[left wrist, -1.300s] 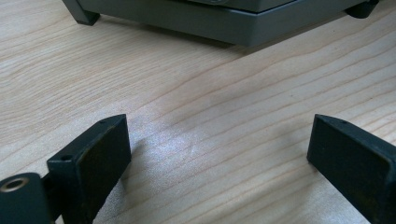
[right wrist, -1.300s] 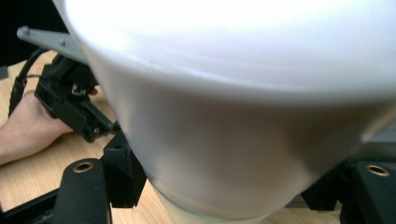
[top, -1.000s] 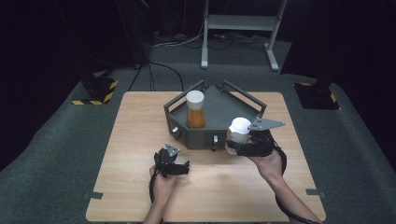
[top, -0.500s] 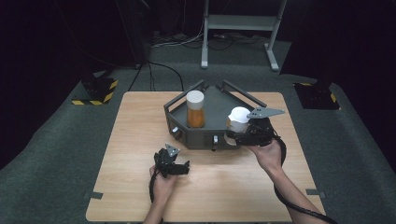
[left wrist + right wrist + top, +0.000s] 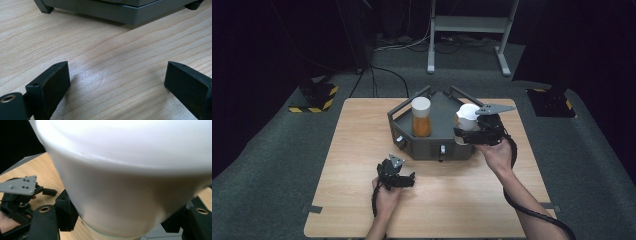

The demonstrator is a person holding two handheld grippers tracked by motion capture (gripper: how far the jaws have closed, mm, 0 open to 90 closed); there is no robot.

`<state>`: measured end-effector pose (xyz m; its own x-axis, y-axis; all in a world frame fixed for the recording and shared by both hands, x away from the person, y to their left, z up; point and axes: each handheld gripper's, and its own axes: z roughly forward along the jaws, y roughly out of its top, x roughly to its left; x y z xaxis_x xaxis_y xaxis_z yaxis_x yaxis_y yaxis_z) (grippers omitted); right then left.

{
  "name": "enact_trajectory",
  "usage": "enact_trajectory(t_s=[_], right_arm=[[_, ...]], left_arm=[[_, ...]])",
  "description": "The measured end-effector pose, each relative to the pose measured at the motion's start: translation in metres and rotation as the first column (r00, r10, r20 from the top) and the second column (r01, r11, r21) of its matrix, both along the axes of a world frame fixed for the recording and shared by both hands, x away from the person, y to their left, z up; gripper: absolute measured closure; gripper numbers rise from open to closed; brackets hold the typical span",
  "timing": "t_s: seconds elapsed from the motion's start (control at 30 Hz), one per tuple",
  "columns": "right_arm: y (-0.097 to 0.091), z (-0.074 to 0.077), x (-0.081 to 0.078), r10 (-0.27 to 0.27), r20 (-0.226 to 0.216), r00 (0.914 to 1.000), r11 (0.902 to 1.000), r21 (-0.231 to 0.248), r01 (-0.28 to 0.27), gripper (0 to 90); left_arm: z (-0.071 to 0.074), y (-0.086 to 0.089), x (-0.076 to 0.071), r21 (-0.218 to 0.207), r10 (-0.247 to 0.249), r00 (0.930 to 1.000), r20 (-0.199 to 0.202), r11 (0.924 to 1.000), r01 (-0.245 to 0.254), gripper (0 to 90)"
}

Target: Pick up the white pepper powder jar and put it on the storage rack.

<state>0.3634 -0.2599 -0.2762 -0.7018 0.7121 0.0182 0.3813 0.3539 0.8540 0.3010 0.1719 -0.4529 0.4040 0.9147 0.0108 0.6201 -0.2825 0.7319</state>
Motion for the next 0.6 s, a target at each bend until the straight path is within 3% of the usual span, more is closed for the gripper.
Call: enact_trajectory(t_s=[0.6], right_arm=[[0.013,0.0,0.022,-0.079,-0.019,0.9967,0.9968,-0.016,0.079,30.1]], left_arm=[[0.0,0.0,0.0,0.001,0.0,1.0,-0.001,1.0,0.0,6.5]])
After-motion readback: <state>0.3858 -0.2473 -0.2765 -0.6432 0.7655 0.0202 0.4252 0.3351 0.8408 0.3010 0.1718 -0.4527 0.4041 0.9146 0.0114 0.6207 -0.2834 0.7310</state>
